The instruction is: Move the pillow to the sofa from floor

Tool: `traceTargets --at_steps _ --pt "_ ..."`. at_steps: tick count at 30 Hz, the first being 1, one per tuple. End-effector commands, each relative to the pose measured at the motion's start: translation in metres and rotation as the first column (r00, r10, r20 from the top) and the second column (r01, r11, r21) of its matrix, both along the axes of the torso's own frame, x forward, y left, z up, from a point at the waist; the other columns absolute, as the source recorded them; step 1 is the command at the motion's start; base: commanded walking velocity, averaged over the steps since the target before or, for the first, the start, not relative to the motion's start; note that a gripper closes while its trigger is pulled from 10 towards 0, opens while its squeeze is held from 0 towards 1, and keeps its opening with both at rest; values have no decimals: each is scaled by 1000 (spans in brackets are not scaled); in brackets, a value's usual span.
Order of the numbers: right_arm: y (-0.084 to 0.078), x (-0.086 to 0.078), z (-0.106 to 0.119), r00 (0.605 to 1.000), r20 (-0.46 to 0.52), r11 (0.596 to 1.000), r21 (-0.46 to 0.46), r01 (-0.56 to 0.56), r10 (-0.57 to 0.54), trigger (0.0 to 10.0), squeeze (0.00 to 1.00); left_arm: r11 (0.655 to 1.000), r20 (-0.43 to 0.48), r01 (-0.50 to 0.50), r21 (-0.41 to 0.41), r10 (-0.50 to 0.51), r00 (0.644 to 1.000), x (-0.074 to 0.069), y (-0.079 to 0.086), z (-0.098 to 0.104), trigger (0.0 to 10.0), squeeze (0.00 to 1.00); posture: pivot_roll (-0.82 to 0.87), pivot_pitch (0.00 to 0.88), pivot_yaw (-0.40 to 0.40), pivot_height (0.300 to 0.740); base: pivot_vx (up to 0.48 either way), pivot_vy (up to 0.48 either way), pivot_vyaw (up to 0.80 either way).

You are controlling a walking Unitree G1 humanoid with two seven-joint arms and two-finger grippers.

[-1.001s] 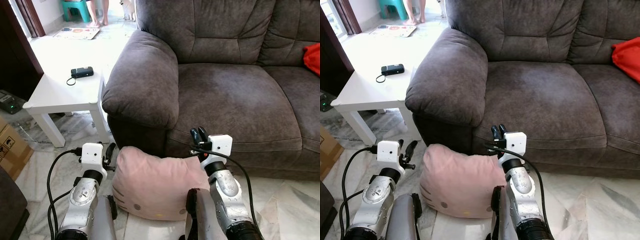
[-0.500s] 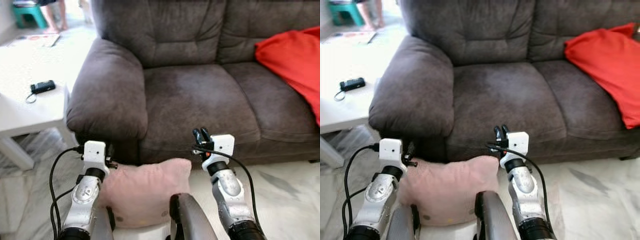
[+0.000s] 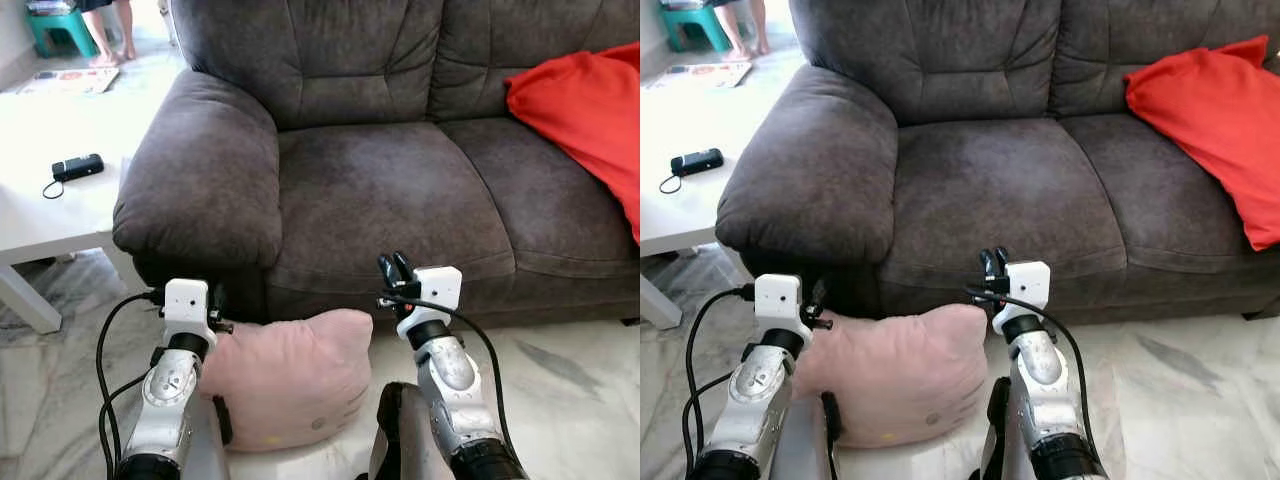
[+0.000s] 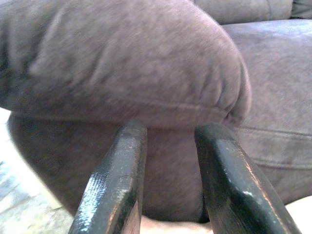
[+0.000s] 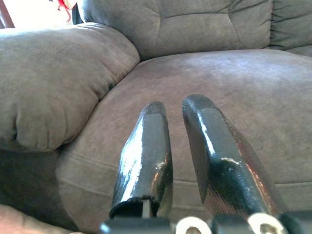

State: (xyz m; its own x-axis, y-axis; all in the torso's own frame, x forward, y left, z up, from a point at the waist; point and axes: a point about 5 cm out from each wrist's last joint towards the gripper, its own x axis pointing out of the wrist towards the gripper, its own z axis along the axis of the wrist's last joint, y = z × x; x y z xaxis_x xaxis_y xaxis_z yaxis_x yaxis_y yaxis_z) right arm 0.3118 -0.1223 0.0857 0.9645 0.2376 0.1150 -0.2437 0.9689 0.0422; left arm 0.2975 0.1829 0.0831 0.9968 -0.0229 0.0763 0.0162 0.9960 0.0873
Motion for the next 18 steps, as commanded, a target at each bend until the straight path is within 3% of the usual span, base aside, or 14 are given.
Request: traceTargets --at_steps 1,7,18 --pt "0 -1 -1 1000 -5 1000 -12 -8 8 10000 0 999 -12 -31 10 31 999 -3 7 -4 10000 0 146 44 -34 459 0 0 0" --pt "1 -2 -2 1000 -5 1000 -19 -15 15 10000 0 990 -91 -139 -35 136 987 -8 27 -18 10000 0 145 46 -36 459 0 0 0" --pt "4 -2 -2 999 -2 998 -52 -40 40 10000 0 965 -196 -245 -90 224 955 -14 37 -35 10000 0 143 50 -42 459 0 0 0"
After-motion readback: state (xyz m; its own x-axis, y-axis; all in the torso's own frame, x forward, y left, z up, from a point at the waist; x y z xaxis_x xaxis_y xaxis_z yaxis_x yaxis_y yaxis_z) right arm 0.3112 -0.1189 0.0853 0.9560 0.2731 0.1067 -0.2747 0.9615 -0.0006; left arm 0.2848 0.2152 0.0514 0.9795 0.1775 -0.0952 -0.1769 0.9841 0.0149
